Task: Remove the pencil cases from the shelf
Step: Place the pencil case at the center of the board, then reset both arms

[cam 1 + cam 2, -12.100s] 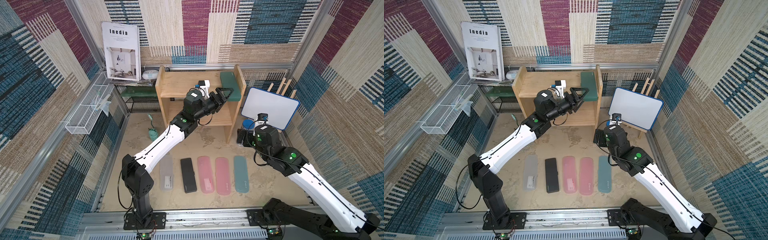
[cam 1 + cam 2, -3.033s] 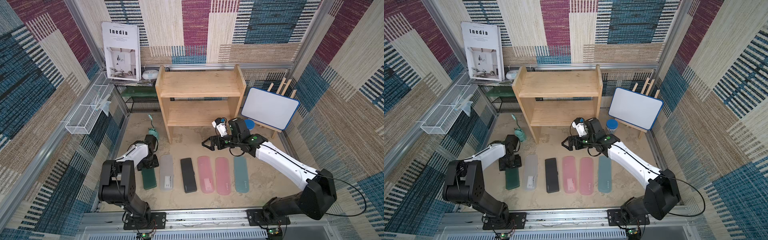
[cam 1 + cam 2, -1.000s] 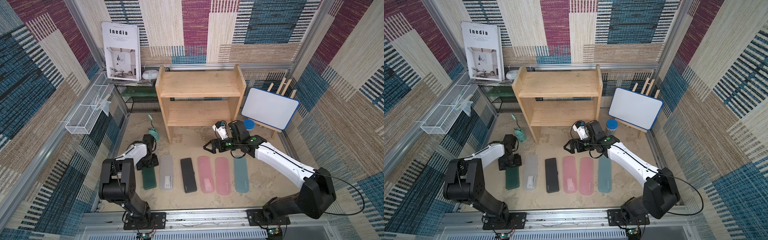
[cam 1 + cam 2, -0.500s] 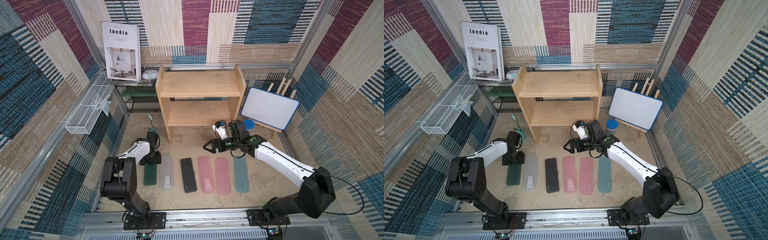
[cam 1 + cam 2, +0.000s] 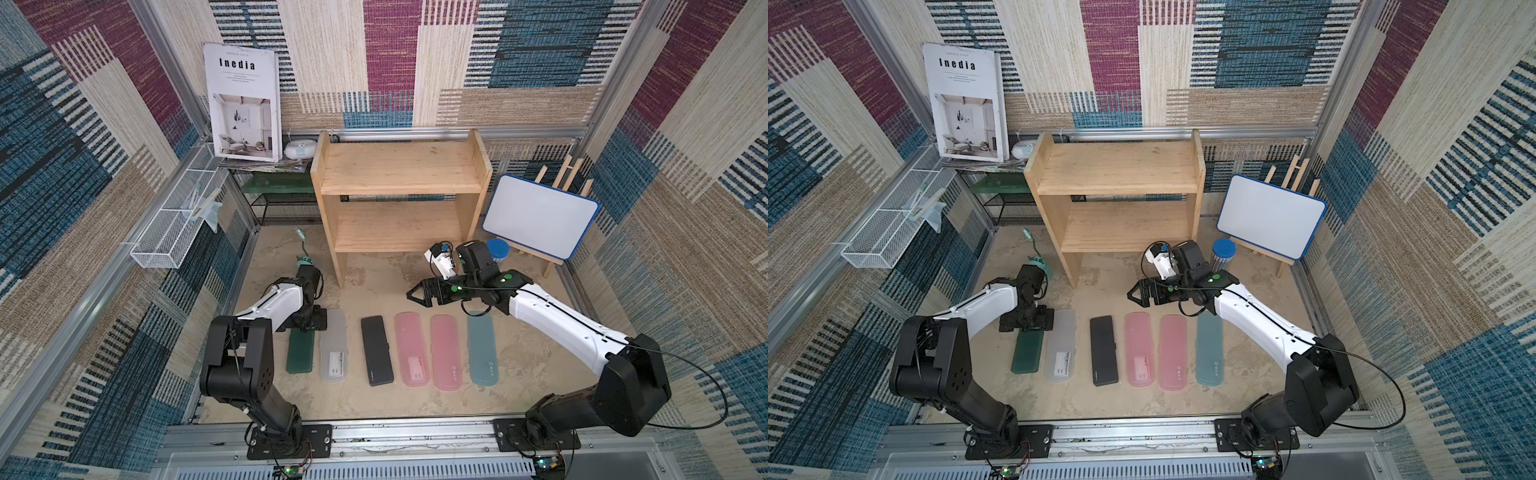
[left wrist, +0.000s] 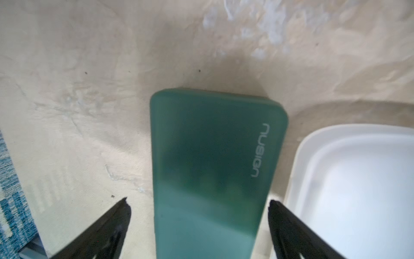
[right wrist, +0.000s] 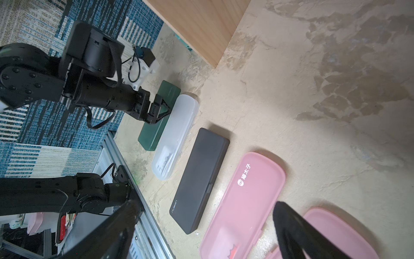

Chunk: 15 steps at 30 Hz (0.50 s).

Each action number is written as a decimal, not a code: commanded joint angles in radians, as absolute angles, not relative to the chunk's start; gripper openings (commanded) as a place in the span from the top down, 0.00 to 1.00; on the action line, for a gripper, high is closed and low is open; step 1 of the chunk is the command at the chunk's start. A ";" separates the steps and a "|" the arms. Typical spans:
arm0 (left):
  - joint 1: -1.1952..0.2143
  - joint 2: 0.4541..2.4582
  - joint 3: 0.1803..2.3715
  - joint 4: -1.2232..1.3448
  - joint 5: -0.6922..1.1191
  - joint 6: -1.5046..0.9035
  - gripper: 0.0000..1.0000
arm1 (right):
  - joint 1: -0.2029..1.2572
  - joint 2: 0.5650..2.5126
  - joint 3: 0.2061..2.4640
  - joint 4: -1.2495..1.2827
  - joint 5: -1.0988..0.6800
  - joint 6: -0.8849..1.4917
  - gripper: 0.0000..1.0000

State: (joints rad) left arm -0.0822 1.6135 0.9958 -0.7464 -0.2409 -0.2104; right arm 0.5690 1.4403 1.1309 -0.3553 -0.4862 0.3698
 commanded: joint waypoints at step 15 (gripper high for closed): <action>-0.063 1.240 0.640 0.100 -0.270 -0.030 0.00 | 0.474 1.184 1.019 -0.283 0.184 0.262 0.01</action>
State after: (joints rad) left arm -0.0765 1.2148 0.6910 -0.2008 -0.2405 -0.0948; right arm 0.5064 1.2240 1.0588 -0.3489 -0.0631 0.2932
